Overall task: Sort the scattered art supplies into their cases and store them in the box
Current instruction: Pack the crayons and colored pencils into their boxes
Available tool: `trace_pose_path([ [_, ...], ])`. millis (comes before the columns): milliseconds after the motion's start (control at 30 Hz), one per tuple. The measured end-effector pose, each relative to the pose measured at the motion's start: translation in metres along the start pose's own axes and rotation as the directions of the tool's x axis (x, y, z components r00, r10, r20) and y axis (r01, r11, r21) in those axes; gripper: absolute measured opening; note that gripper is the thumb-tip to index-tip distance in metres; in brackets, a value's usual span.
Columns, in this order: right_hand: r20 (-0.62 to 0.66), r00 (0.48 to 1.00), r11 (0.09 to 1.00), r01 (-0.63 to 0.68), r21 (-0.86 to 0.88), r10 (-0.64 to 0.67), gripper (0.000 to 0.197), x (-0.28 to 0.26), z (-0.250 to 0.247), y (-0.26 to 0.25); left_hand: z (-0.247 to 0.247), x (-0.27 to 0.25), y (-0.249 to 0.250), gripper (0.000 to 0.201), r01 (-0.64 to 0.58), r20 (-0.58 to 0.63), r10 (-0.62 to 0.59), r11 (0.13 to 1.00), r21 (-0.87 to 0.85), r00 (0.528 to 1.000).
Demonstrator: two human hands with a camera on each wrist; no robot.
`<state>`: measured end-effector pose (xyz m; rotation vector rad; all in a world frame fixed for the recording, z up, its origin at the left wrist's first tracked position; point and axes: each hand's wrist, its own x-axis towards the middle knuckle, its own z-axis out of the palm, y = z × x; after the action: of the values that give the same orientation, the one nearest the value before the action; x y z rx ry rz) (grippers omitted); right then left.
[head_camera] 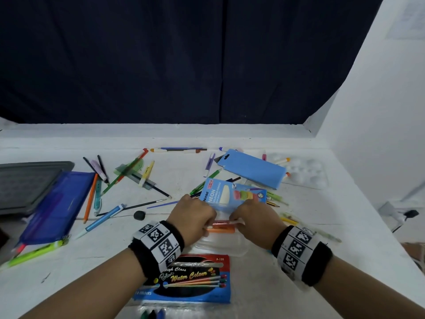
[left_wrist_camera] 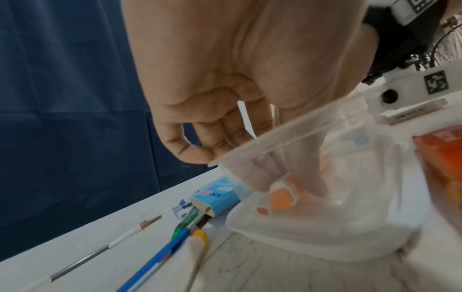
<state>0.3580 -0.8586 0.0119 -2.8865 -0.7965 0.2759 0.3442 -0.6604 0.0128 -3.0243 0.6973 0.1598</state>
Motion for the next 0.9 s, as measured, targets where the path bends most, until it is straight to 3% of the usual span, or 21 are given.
trace_pose_path([
  [267, -0.086, 0.993, 0.994, 0.088, 0.065, -0.082, 0.034, 0.000, 0.011, -0.003, 0.007, 0.003, -0.006, 0.025, 0.008, -0.039, -0.011, 0.998, -0.069, 0.999],
  [367, -0.107, 0.991, 0.991, 0.092, 0.098, -0.081, 0.027, 0.003, 0.014, 0.000, 0.007, -0.005, -0.011, 0.026, 0.006, -0.059, -0.020, 0.973, -0.230, 0.998],
  [467, -0.212, 0.974, 0.979, 0.115, 0.168, -0.078, 0.022, 0.004, 0.008, 0.003, 0.007, -0.018, -0.021, 0.023, 0.004, -0.140, -0.075, 0.890, -0.456, 0.987],
  [567, -0.383, 0.924, 0.961, 0.112, 0.254, -0.006, 0.015, 0.006, -0.005, 0.013, 0.009, -0.031, -0.033, 0.024, 0.045, -0.238, -0.188, 0.862, -0.504, 0.953],
  [633, -0.421, 0.905, 0.950, 0.075, 0.303, 0.063, 0.011, 0.011, -0.011, 0.024, 0.010, -0.037, -0.039, 0.035, 0.113, -0.184, -0.235, 0.855, -0.506, 0.954],
  [700, -0.328, 0.938, 0.950, -0.007, 0.311, 0.114, 0.016, 0.018, -0.015, 0.035, 0.013, -0.040, -0.043, 0.043, 0.162, -0.086, -0.242, 0.836, -0.524, 0.966],
  [800, -0.067, 0.992, 0.974, -0.095, 0.207, 0.111, 0.037, 0.028, -0.021, 0.046, 0.016, -0.042, -0.043, 0.046, 0.165, -0.047, -0.227, 0.822, -0.546, 0.973],
  [900, 0.102, 0.988, 0.988, -0.125, 0.088, 0.116, 0.042, 0.036, -0.022, 0.051, 0.014, -0.043, -0.041, 0.046, 0.169, -0.047, -0.232, 0.819, -0.548, 0.972],
])
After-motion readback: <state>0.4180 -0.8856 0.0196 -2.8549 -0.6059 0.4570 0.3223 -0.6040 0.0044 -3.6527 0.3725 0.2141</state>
